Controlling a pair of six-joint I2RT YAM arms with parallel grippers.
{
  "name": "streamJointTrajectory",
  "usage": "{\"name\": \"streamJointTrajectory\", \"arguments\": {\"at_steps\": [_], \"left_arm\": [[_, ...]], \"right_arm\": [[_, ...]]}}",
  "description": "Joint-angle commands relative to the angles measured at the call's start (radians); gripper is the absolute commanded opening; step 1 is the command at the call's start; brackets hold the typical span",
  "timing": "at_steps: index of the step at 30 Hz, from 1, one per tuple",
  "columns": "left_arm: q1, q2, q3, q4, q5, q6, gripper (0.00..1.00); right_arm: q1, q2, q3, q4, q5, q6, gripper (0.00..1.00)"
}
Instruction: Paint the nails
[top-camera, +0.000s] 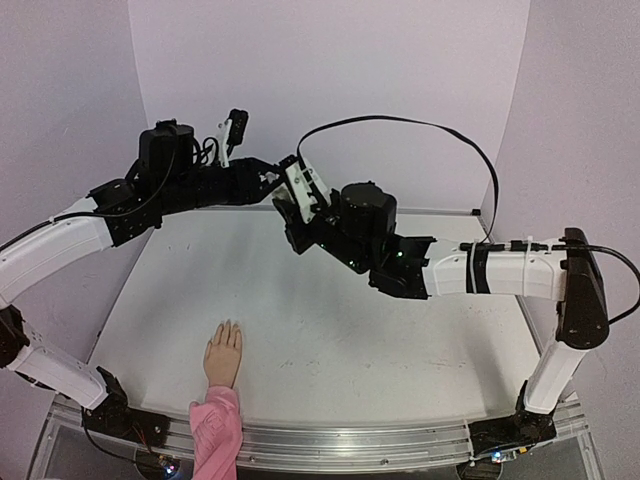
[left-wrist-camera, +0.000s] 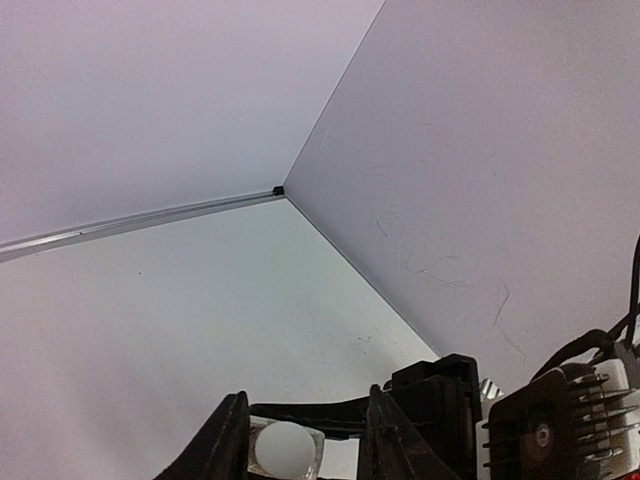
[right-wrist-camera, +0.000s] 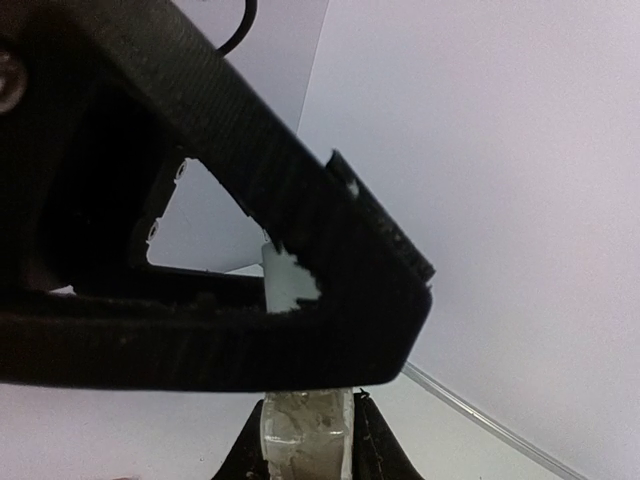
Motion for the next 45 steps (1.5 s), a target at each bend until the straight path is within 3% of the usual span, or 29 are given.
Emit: {"name": "streamJointTrajectory", "arguments": {"at_steps": [1, 5, 8, 14, 17, 22, 24, 26, 32, 38, 45], "left_arm": [[-0.009, -0.008, 0.039, 0.052, -0.021, 0.017, 0.33], [-0.009, 0.004, 0.031, 0.052, -0.003, 0.014, 0.22], [-0.011, 0.005, 0.013, 0.050, 0.027, 0.028, 0.06], [-0.010, 0.001, -0.061, 0.050, 0.221, 0.097, 0.00], [-0.009, 0.008, -0.087, 0.043, 0.423, 0.182, 0.00], [-0.004, 0.025, -0.133, -0.008, 0.884, 0.379, 0.00], [-0.004, 0.039, -0.122, -0.066, 0.986, 0.454, 0.00], [-0.002, 0.054, -0.103, -0.102, 1.021, 0.483, 0.00], [0.002, 0.043, -0.053, -0.132, 0.929, 0.507, 0.03], [0.032, -0.068, -0.069, -0.132, 0.670, 0.448, 0.52], [0.062, -0.266, -0.167, -0.074, 0.419, 0.294, 0.85]], "right_arm": [[0.007, -0.010, 0.057, 0.060, 0.009, -0.002, 0.00], [0.008, -0.016, 0.061, 0.061, -0.008, 0.009, 0.00], [0.009, -0.023, 0.065, 0.066, -0.031, 0.018, 0.00], [-0.012, -0.074, 0.062, 0.072, -0.213, 0.023, 0.00], [-0.062, -0.113, 0.058, 0.066, -0.462, 0.078, 0.00], [-0.193, -0.127, 0.089, 0.101, -1.252, 0.264, 0.00], [-0.201, -0.112, 0.113, 0.147, -1.457, 0.339, 0.00], [-0.201, -0.101, 0.119, 0.231, -1.553, 0.441, 0.00], [-0.220, -0.153, 0.024, 0.267, -1.394, 0.458, 0.00], [-0.253, -0.215, -0.098, 0.202, -1.097, 0.361, 0.00], [-0.243, -0.236, -0.151, 0.098, -0.694, 0.221, 0.00]]}}
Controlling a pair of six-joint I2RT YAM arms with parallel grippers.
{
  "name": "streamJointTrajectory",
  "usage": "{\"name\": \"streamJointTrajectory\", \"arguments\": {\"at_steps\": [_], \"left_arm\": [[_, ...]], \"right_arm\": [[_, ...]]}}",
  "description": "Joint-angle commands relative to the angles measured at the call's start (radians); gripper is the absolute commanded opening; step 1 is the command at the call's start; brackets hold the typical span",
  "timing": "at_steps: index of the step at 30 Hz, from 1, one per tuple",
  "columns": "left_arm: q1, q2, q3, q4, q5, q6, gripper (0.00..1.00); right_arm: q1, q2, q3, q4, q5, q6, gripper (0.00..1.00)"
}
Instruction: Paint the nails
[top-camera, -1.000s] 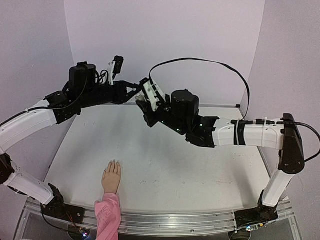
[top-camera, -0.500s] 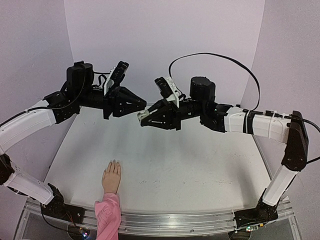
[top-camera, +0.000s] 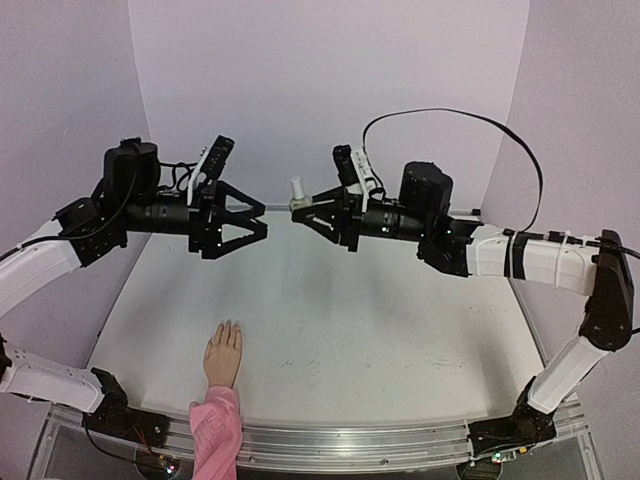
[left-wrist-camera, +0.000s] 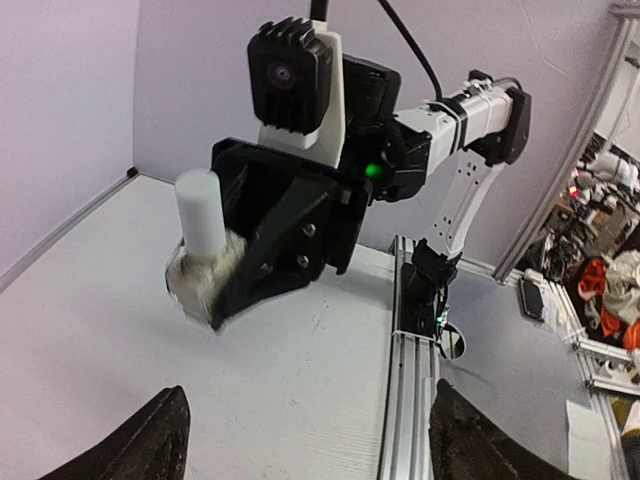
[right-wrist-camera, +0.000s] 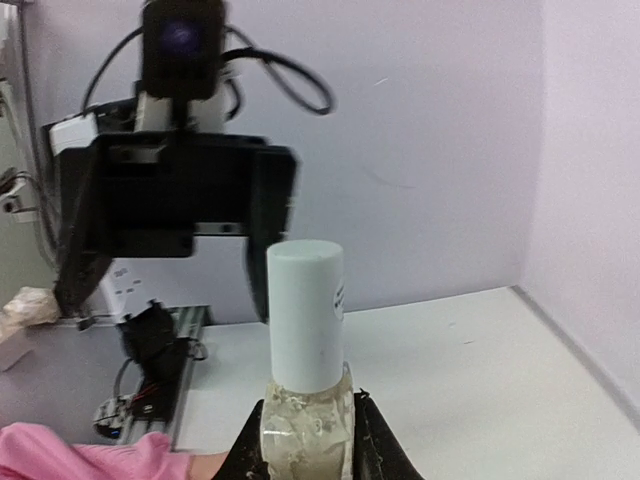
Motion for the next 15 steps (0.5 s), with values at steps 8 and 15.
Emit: {"name": "streamJointTrajectory", "arguments": {"at_steps": [8, 15], "left_arm": [[0.006, -0.037, 0.033, 0.005, -0.493, -0.387, 0.92], [0.005, 0.031, 0.101, 0.039, -0.519, -0.388, 0.78]], "right_arm": [[0.162, 0.023, 0.082, 0.029, 0.851, -0.245, 0.00], [0.235, 0.134, 0.195, -0.036, 1.007, -0.285, 0.00]]}}
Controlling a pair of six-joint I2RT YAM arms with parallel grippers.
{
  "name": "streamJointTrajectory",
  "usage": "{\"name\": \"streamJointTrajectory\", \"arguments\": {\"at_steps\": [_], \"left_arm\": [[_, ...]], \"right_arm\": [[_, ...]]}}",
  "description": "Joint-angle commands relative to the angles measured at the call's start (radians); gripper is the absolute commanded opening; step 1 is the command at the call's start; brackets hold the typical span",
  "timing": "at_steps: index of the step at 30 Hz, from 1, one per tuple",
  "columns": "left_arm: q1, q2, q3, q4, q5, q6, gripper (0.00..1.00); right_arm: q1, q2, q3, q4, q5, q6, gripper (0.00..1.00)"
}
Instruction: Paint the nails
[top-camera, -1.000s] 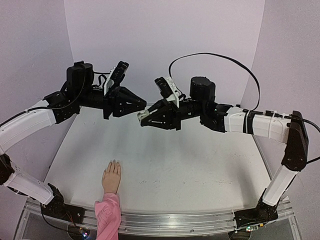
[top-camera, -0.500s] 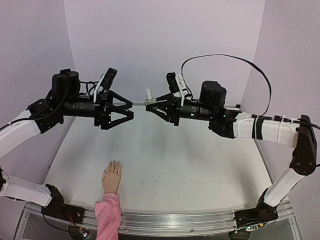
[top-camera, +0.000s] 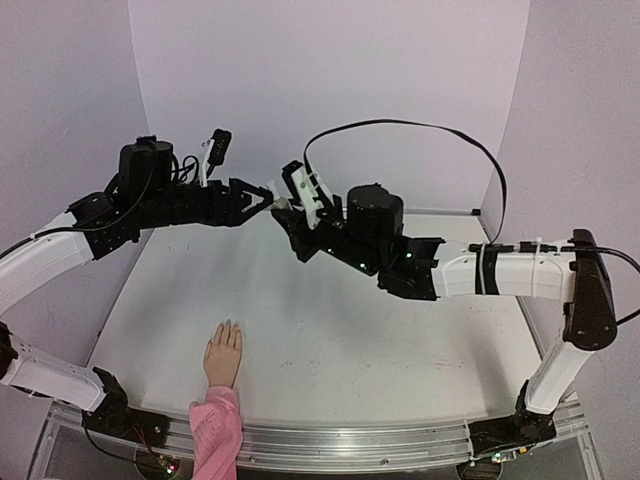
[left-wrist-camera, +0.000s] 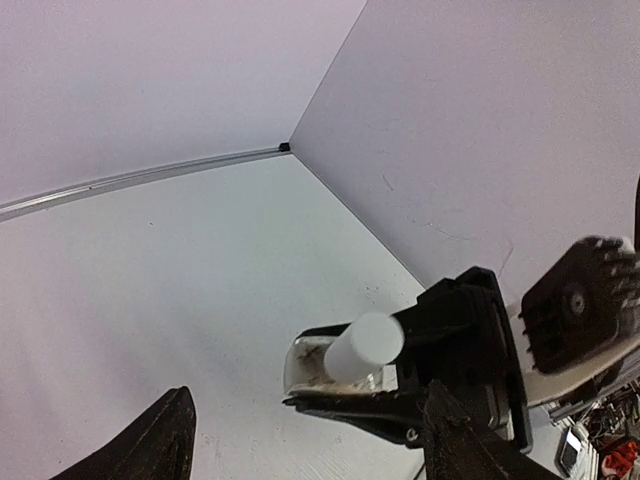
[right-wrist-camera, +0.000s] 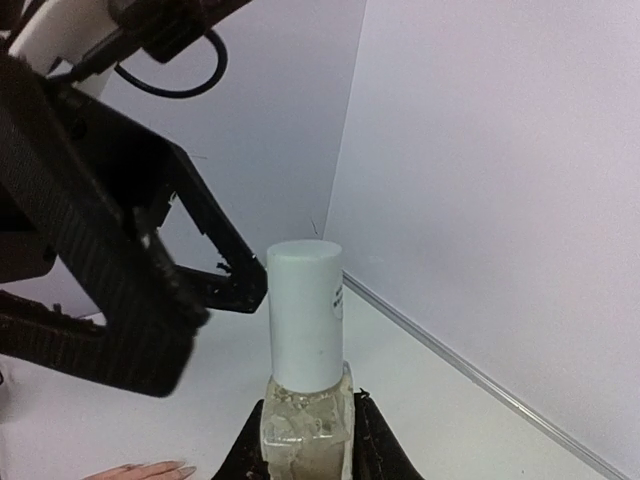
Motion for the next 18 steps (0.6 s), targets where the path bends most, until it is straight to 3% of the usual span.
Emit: {"name": "streamJointTrajectory", "arguments": {"at_steps": [1, 5, 18], "left_arm": [[0.001, 0.006, 0.093, 0.058, -0.054, -0.023, 0.78], [0.001, 0.026, 0.105, 0.062, -0.072, -0.004, 0.76], [0.001, 0.082, 0.132, 0.064, -0.064, 0.013, 0.36]], "right_arm": [[0.023, 0.048, 0.118, 0.002, 0.164, -0.053, 0.00], [0.045, 0.076, 0.144, -0.003, 0.171, -0.067, 0.00], [0.067, 0.086, 0.173, -0.021, 0.158, -0.085, 0.00]]}}
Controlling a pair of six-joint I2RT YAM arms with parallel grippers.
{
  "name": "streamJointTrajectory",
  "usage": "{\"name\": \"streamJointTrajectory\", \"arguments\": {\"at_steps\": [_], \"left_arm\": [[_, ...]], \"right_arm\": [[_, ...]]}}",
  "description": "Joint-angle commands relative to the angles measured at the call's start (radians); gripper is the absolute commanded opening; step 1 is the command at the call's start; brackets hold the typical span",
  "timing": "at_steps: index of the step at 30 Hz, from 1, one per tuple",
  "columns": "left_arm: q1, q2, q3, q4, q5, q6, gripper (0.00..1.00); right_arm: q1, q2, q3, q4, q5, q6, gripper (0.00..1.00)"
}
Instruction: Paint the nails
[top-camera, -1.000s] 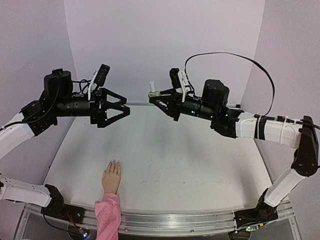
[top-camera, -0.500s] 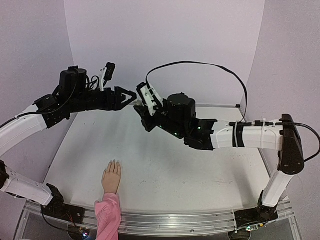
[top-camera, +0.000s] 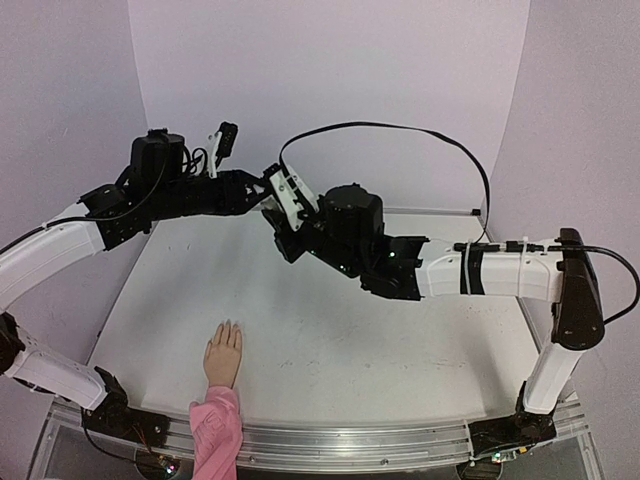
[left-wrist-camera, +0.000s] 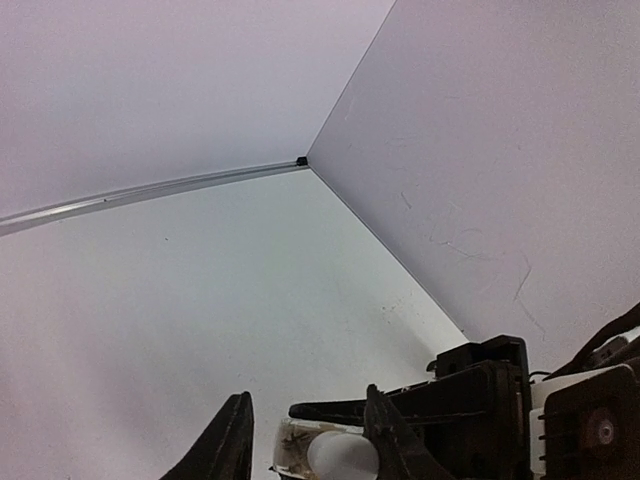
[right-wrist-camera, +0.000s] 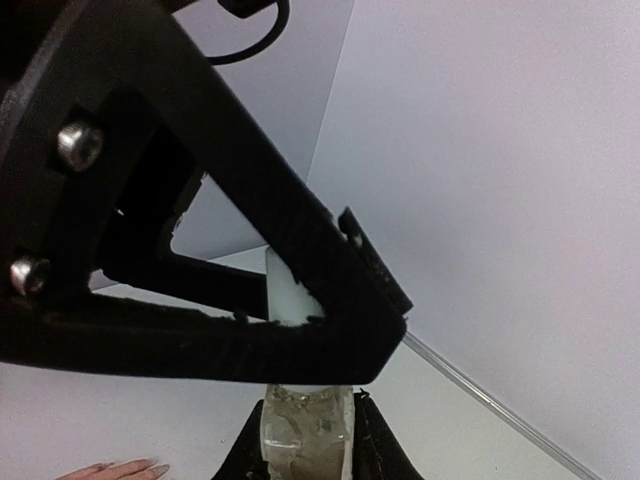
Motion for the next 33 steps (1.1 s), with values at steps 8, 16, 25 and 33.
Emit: {"name": "streamJointTrajectory", "arguments": {"at_steps": [8, 16, 25, 33], "left_arm": [[-0.010, 0.023, 0.035, 0.041, 0.117, 0.041, 0.02], [-0.022, 0.045, -0.065, 0.044, 0.617, 0.236, 0.00], [-0.020, 0.079, -0.040, 0.041, 1.051, 0.383, 0.00], [0.019, -0.031, -0.010, -0.009, 0.536, 0.318, 0.65]], "right_arm": [[0.006, -0.017, 0.072, 0.054, -0.060, 0.040, 0.00], [-0.216, -0.093, 0.069, 0.135, -0.940, 0.297, 0.00], [-0.289, -0.031, 0.002, 0.937, -1.617, 1.035, 0.00], [-0.395, -0.143, -0.188, 0.560, -1.271, 0.678, 0.00]]}}
